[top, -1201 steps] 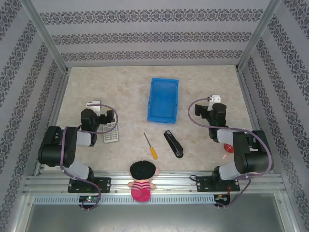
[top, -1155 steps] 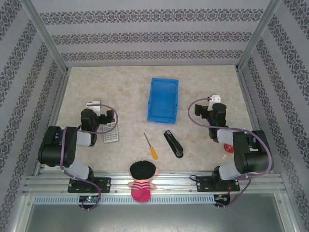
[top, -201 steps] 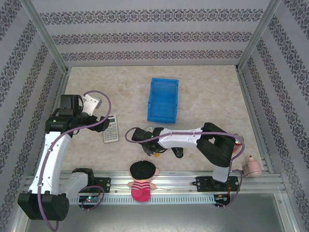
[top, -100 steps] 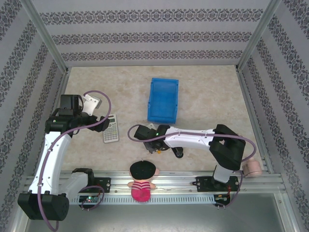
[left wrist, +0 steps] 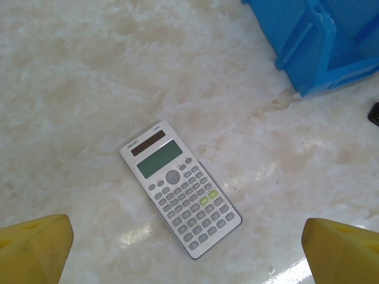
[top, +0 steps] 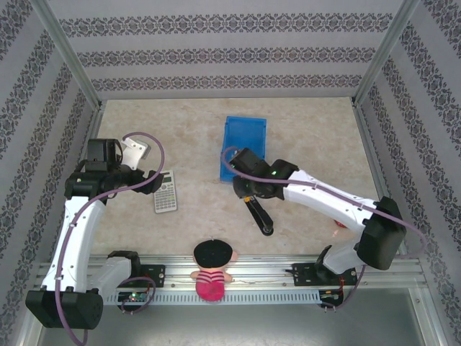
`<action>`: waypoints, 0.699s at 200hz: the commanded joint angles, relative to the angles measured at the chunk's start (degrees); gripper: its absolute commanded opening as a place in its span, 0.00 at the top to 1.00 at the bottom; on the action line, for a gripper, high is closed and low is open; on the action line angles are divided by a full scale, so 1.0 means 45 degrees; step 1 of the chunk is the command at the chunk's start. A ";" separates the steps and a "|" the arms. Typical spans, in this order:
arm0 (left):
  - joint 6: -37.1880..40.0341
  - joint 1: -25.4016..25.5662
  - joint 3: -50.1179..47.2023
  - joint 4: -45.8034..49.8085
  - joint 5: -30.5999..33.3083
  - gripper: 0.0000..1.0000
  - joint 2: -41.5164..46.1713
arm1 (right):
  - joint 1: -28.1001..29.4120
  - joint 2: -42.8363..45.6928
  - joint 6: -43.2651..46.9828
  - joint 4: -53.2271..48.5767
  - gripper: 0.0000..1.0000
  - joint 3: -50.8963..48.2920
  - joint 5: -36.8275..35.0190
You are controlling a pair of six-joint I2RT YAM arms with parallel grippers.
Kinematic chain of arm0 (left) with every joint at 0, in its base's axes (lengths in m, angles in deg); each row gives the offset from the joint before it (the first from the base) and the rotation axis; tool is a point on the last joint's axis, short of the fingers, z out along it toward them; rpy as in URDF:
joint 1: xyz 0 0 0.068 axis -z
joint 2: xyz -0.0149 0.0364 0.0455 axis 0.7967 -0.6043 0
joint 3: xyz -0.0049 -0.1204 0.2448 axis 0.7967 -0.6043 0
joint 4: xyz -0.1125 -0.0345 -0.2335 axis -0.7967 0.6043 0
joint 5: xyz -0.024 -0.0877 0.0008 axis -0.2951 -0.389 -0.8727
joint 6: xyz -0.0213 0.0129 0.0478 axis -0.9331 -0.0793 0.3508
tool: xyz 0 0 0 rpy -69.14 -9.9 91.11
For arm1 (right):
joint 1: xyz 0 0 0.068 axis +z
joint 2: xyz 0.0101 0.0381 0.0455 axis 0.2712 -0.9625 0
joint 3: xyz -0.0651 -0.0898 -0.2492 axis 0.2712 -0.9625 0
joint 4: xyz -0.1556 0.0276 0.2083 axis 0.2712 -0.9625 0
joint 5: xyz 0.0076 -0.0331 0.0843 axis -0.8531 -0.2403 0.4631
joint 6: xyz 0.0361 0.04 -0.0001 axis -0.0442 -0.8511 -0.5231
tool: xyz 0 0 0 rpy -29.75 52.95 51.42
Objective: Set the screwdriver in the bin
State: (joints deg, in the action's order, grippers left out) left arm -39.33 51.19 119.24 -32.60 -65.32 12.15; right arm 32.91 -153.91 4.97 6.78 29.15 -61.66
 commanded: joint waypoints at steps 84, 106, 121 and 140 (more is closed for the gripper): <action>-0.0161 -0.0088 0.0411 0.0390 -0.0371 0.01 0.0202 | -0.2558 -0.2224 0.0758 0.0016 0.75 0.2968 0.0982; -0.0162 -0.0087 0.0395 0.0411 -0.0394 0.01 0.0244 | -0.2732 -0.3045 0.0611 0.0134 0.75 0.3482 0.1081; -0.0218 -0.0090 0.0406 0.0443 -0.0463 0.01 0.0277 | -0.2866 -0.3558 0.0535 0.0205 0.75 0.3718 0.1138; -0.0239 -0.0088 0.0411 0.0449 -0.0555 0.01 0.0301 | -0.2981 -0.4147 0.0516 0.0260 0.75 0.3977 0.1088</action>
State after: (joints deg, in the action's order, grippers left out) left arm -39.74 51.19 119.42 -32.56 -66.39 12.26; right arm 20.39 -170.04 7.62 7.67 44.58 -57.16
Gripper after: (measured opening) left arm 0.994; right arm 0.249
